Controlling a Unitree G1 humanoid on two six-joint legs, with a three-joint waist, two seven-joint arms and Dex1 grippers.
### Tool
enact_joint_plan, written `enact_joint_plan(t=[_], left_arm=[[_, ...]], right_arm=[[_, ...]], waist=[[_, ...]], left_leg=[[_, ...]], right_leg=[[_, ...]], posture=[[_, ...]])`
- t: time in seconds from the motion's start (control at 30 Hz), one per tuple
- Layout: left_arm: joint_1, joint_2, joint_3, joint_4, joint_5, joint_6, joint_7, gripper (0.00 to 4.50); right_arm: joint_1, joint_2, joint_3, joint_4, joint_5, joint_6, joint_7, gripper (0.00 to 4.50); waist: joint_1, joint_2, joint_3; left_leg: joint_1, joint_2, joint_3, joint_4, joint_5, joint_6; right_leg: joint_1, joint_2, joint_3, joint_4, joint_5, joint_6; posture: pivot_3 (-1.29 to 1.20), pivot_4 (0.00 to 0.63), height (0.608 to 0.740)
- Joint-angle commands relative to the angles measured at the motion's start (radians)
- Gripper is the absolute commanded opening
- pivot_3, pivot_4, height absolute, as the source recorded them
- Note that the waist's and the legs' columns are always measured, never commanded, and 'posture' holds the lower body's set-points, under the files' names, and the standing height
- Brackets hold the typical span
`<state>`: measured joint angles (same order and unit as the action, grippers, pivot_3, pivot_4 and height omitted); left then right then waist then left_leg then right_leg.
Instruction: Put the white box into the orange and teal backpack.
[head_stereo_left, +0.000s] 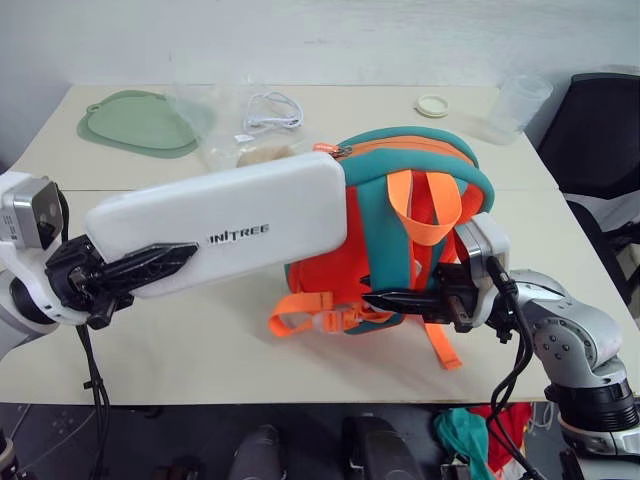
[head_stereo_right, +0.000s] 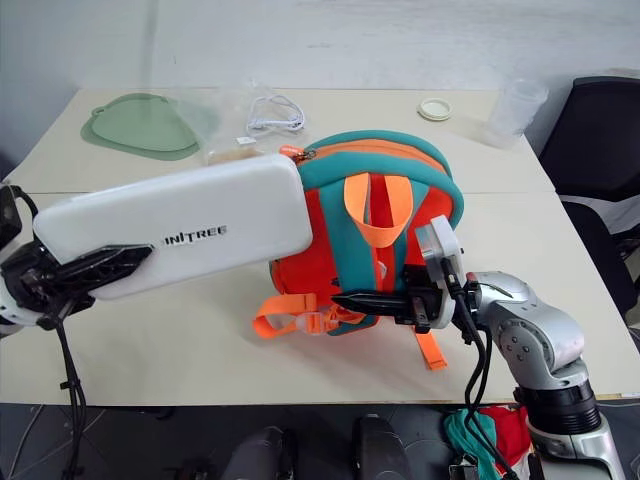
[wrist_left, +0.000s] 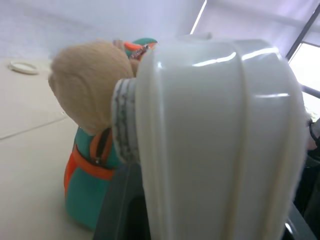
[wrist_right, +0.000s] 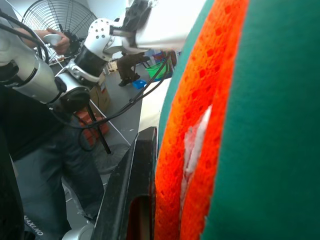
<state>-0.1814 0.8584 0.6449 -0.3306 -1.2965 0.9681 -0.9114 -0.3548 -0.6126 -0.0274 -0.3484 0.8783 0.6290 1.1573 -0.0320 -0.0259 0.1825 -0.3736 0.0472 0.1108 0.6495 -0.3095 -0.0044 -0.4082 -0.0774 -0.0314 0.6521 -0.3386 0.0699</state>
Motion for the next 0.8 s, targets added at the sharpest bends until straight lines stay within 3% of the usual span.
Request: enact_joint_plan(t=[0.03,0.37,0.53,0.8], left_arm=[[-0.014,0.044,-0.004,0.081,0.113,-0.089,-0.031,1.2],[-0.149,0.037,-0.091,0.27,0.291,-0.251,-0.079,1.2],[-0.146,0.046,-0.119,0.231,0.236,-0.184,-0.135,1.2],[-0.009,0.106,0.023,0.195,0.144,-0.057,-0.167,1.2]], right_arm=[[0.017,-0.013,-0.008,-0.018,0.0,-0.012,0.018,0.66],[0.03,-0.015,-0.01,-0.02,-0.009,-0.009,0.023,0.66],[0.026,-0.01,-0.004,-0.016,-0.02,-0.012,0.026,0.66],[0.03,-0.006,-0.01,-0.01,-0.031,-0.017,0.023,0.66]], waist=[[0.002,0.0,0.0],[0.005,-0.001,0.0],[0.0,-0.001,0.0],[0.001,-0.001,0.0]], left_leg=[[0.0,0.0,0.0,0.001,0.0,0.0],[-0.001,0.0,-0.001,0.002,0.0,0.001],[-0.001,0.0,0.0,0.002,0.0,0.001],[-0.001,0.001,0.0,0.002,0.001,0.0]], right_leg=[[0.0,0.0,0.0,0.0,0.0,0.0],[0.0,-0.001,-0.002,0.0,0.0,0.0],[0.0,0.0,-0.001,0.0,0.0,0.0],[-0.001,0.0,-0.001,0.001,0.0,0.0]], posture=[[0.0,0.15,0.74],[0.0,0.15,0.74],[0.0,0.15,0.74],[0.0,0.15,0.74]])
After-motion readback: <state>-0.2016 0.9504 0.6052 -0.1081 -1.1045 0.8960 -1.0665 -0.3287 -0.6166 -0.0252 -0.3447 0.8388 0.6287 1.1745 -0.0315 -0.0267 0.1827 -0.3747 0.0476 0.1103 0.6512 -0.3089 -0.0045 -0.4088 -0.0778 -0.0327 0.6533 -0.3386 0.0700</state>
